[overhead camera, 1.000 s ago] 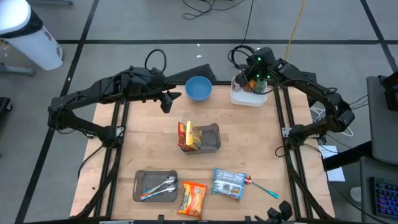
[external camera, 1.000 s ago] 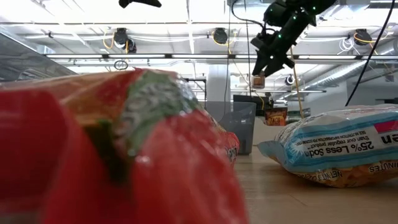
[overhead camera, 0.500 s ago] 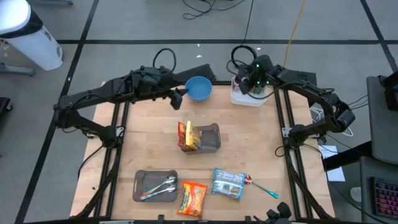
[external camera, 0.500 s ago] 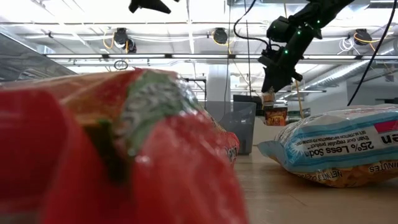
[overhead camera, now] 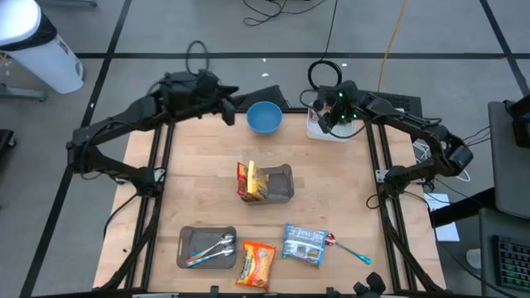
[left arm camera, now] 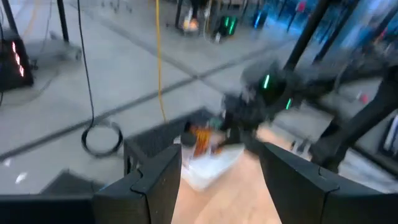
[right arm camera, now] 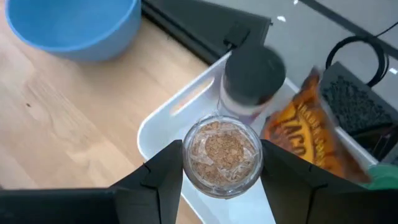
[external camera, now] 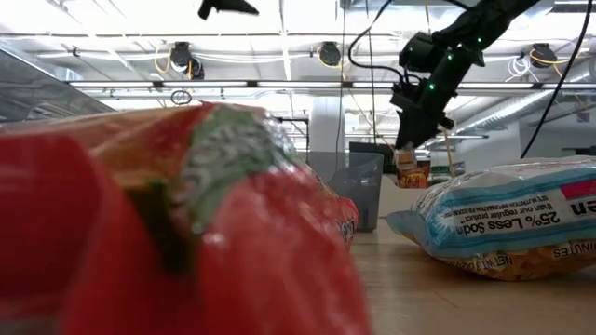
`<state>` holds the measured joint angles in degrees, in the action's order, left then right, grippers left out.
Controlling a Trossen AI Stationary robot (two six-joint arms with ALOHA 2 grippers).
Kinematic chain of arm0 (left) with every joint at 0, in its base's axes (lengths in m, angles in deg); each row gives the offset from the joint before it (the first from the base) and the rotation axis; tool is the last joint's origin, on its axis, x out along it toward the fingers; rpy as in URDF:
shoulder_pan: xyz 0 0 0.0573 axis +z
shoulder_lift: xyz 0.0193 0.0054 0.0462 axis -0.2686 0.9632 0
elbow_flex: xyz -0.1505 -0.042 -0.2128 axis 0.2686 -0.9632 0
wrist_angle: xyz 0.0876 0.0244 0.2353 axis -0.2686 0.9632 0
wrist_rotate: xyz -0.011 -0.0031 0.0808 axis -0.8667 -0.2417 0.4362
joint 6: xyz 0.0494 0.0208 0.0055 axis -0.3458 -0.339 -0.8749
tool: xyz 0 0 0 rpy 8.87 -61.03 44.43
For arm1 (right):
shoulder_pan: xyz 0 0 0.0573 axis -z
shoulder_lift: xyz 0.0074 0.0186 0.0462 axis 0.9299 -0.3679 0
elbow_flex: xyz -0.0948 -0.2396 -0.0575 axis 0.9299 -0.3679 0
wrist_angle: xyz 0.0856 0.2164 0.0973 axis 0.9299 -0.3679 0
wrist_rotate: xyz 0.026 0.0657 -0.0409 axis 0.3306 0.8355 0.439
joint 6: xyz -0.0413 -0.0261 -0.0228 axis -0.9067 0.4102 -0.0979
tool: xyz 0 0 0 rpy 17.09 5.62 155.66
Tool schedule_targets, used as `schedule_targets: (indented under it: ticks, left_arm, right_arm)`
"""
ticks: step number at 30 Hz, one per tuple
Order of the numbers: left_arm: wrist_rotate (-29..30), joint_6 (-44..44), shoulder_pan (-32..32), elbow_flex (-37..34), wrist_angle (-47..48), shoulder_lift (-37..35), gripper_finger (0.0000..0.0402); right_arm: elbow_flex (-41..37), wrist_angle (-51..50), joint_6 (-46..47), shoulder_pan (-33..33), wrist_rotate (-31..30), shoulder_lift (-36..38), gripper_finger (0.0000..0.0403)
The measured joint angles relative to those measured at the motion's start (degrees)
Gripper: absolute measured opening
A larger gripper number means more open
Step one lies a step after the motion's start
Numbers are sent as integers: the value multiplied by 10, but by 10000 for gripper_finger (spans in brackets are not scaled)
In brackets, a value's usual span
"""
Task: Pick & Place Food Item
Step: Put the brown seasoning bottle into the top white bin
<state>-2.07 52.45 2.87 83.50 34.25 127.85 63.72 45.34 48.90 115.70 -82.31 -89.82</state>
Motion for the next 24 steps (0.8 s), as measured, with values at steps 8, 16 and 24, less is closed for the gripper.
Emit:
schedule_targets:
  ticks: [8,16,24]
  left_arm:
    - [6,-7,-9,1,76,-60,223]
    - [19,21,-32,-135,-23,-145,223]
    - [-11,70,-45,-273,-190,-204,223]
  right_arm:
    - [-50,21,28,-1,-4,10,169]
    - [-81,113,83,-1,-17,14,169]
    - [-104,157,124,-38,-84,14,169]
